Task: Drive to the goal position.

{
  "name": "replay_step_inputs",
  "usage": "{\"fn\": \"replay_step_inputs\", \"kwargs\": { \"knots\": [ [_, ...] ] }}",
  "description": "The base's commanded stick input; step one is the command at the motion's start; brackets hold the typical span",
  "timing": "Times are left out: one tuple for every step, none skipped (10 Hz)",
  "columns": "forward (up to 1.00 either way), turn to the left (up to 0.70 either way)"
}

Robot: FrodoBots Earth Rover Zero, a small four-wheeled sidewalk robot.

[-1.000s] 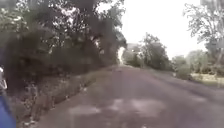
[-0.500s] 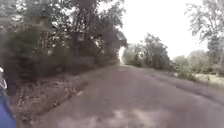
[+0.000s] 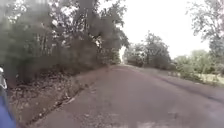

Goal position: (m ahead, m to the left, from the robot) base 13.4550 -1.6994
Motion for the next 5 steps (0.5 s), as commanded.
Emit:
{"fn": "replay_step_inputs", "kwargs": {
  "knots": [
    [0.70, -0.01],
    [0.70, -0.01],
    [0.70, -0.01],
    [0.70, -0.01],
    [0.70, -0.01]
  ]
}}
